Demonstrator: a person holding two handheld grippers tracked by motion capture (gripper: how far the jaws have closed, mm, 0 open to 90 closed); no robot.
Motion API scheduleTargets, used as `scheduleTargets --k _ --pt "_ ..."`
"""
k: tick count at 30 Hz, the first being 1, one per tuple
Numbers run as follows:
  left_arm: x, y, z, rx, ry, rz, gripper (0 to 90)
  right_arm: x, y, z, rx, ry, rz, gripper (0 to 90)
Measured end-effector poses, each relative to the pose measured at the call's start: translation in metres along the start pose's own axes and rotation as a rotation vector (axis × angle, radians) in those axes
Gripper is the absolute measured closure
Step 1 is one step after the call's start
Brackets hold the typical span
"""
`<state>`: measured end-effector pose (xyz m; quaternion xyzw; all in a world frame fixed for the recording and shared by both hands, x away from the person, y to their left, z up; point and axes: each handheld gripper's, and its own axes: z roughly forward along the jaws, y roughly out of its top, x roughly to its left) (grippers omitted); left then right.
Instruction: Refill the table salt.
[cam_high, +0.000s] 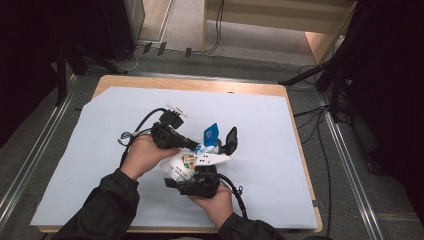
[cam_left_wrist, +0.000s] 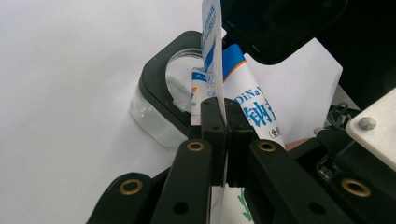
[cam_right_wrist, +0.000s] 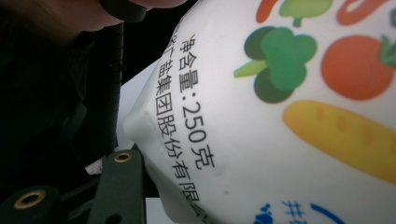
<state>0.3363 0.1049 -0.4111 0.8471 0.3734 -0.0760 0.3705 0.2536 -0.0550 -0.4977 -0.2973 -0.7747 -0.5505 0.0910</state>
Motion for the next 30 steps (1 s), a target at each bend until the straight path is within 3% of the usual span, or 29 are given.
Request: scheduleTargets --k 5,12,20,30 --pt "-0.0001 0.0002 -0.0007 -0.009 -0.008 0.003 90.0 -0.0015 0.0011 -0.0031 -0.011 0.001 0.017 59.8" --pt "0.0002 0.0002 -0.0028 -0.025 -0.045 -0.005 84.5 -0.0022 0.0030 -0.0059 -0.041 0.042 0.040 60.6" --pt "0.0004 0.0003 -0.0073 -0.019 -0.057 -0.009 83.1 -0.0021 0.0039 -0.0074 -0.045 0.048 0.045 60.7" --pt "0.0010 0.0001 -0.0074 -0.014 -0.041 0.000 87.8 -0.0026 0.0071 -0.0080 -0.031 0.058 0.047 60.7"
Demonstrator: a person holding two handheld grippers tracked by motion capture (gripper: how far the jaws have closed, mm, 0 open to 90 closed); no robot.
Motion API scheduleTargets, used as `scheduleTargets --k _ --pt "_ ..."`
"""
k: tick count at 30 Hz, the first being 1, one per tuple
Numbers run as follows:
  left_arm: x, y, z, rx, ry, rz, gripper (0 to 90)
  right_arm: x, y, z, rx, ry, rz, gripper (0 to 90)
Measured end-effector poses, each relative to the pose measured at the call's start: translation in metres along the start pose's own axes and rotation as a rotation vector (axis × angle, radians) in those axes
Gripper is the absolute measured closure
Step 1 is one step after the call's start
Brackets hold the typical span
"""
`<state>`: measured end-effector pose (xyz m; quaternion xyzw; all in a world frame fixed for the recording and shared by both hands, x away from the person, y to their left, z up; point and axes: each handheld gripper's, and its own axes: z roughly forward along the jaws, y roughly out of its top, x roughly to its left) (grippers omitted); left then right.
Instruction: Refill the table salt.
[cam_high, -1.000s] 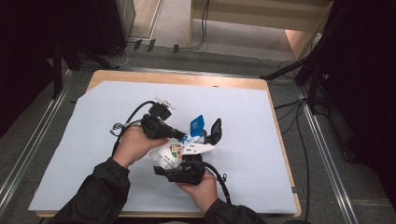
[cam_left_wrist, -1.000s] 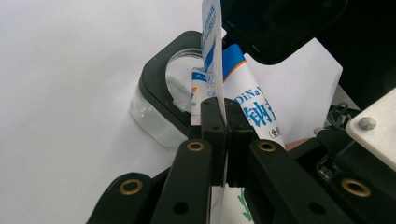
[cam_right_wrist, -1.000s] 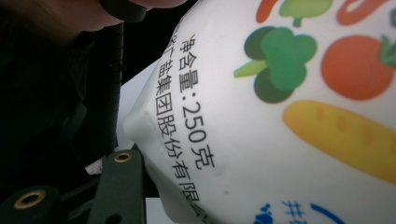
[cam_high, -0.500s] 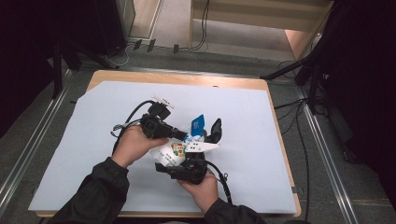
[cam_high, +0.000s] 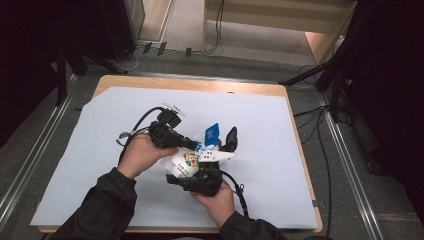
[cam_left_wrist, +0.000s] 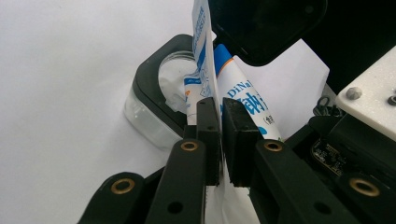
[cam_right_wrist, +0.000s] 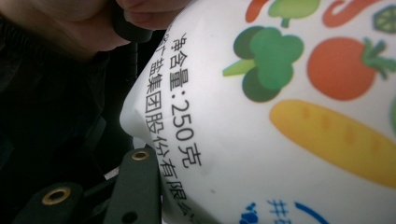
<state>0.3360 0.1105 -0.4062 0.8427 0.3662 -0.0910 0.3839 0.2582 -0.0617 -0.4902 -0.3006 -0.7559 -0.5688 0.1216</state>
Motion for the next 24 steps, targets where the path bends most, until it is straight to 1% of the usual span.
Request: scheduleTargets --k 2,5,6,9,12,16,18,20,22,24 --pt "-0.0006 0.0001 0.0001 0.005 0.010 0.003 89.0 -0.0001 0.0002 -0.0001 0.001 0.003 0.004 60.6" --pt "-0.0010 -0.0001 0.0008 0.011 0.011 0.005 89.9 0.0001 0.0000 0.0002 0.008 0.001 0.002 59.9" --pt "-0.0011 -0.0001 0.0009 0.011 0.017 0.008 89.9 0.0003 -0.0002 0.0004 0.009 -0.001 0.002 59.4" --pt "-0.0011 -0.0002 0.0010 0.009 0.024 0.009 90.0 0.0019 -0.0002 0.0014 0.011 -0.012 -0.005 57.3" --pt "-0.0016 -0.0002 0.0016 0.014 0.032 0.009 90.0 0.0032 -0.0002 0.0030 0.024 -0.027 -0.019 54.9" --pt "-0.0020 -0.0001 0.0023 0.015 0.032 0.008 90.0 0.0039 -0.0006 0.0037 0.031 -0.038 -0.026 54.4" --pt "-0.0020 -0.0002 0.0025 0.017 0.034 0.008 90.0 0.0044 -0.0004 0.0041 0.040 -0.049 -0.030 55.8" --pt "-0.0021 -0.0002 0.0022 0.014 0.031 0.007 90.0 0.0036 -0.0001 0.0036 0.044 -0.057 -0.028 59.4" --pt "-0.0021 0.0000 0.0012 0.011 0.035 0.008 90.0 0.0030 0.0004 0.0026 0.040 -0.051 -0.023 60.4" --pt "-0.0020 0.0003 0.0000 0.010 0.031 0.008 90.0 0.0029 0.0008 0.0016 0.027 -0.035 -0.008 60.9"
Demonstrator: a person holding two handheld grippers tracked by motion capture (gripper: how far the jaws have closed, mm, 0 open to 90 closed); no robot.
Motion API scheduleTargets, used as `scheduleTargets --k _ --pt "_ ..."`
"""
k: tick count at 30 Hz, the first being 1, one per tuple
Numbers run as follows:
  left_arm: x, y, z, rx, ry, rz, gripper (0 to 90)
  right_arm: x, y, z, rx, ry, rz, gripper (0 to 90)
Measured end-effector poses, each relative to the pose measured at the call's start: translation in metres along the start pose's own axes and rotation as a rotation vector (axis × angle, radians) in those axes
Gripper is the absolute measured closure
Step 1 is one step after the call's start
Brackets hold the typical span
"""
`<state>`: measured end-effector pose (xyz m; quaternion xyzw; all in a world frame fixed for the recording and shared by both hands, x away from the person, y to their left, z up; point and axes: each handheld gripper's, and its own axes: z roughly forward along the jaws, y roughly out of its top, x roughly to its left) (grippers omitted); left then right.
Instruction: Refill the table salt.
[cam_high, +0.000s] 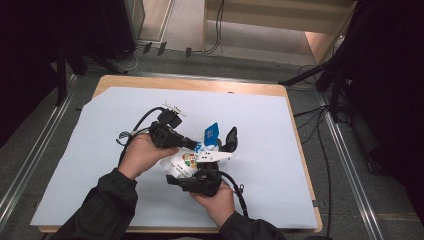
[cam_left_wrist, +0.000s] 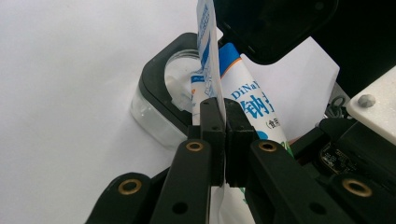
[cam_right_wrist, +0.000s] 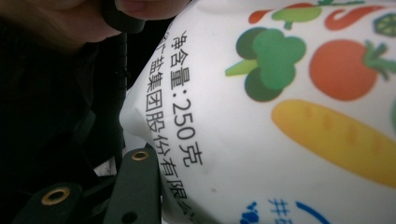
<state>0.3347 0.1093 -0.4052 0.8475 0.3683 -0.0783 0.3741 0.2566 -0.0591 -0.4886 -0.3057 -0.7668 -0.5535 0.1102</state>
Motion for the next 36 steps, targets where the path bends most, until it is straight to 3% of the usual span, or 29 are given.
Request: scheduleTargets --k 4,10,17,31,36 --pt "-0.0010 0.0004 -0.0013 -0.010 -0.001 0.003 89.5 0.0002 0.0006 -0.0008 -0.020 0.019 0.011 61.0" --pt "-0.0006 0.0003 -0.0017 -0.008 -0.014 0.016 82.9 0.0008 0.0008 -0.0008 -0.025 0.015 0.009 61.2" --pt "0.0021 -0.0021 -0.0034 -0.017 -0.033 0.008 82.1 0.0014 0.0012 -0.0006 -0.033 0.019 0.007 61.7" --pt "-0.0007 -0.0048 -0.0047 -0.044 0.007 0.074 84.6 0.0014 0.0019 -0.0016 -0.030 0.024 0.003 62.5" --pt "-0.0005 -0.0035 -0.0055 -0.029 -0.001 0.033 86.7 0.0018 0.0018 -0.0013 -0.033 0.030 -0.003 62.8"
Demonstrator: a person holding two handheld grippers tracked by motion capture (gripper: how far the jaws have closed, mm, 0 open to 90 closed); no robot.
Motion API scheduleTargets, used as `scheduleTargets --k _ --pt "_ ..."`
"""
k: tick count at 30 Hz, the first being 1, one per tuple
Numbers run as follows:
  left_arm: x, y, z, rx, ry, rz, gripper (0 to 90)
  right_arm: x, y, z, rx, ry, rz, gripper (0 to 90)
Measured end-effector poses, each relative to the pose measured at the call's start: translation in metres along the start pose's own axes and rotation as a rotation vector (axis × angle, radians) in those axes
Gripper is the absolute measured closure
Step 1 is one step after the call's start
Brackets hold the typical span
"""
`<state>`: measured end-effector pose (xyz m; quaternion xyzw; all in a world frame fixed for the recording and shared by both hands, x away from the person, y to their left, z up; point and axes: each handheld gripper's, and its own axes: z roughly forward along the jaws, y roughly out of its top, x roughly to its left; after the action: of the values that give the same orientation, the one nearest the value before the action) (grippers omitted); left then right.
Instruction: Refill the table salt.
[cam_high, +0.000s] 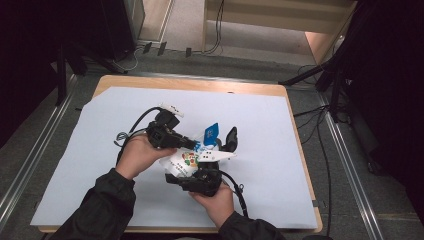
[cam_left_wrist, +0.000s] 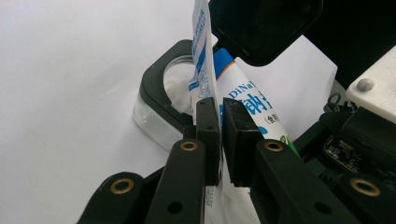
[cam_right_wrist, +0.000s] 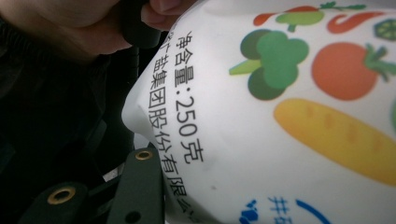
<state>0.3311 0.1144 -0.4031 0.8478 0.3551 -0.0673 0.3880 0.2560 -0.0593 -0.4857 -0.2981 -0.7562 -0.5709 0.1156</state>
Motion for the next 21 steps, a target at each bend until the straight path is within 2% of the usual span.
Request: scheduleTargets --k 5,13,21 --pt "-0.0012 0.0012 0.0016 -0.005 0.005 -0.004 84.2 -0.0010 0.0007 -0.0009 -0.002 0.010 0.012 62.7" --pt "-0.0026 0.0017 0.0040 0.006 0.019 0.001 86.7 -0.0016 0.0005 -0.0010 -0.003 0.016 0.020 62.8" --pt "-0.0027 0.0021 0.0025 0.008 0.003 -0.001 90.0 0.0005 0.0004 -0.0006 -0.009 0.022 0.029 62.2"
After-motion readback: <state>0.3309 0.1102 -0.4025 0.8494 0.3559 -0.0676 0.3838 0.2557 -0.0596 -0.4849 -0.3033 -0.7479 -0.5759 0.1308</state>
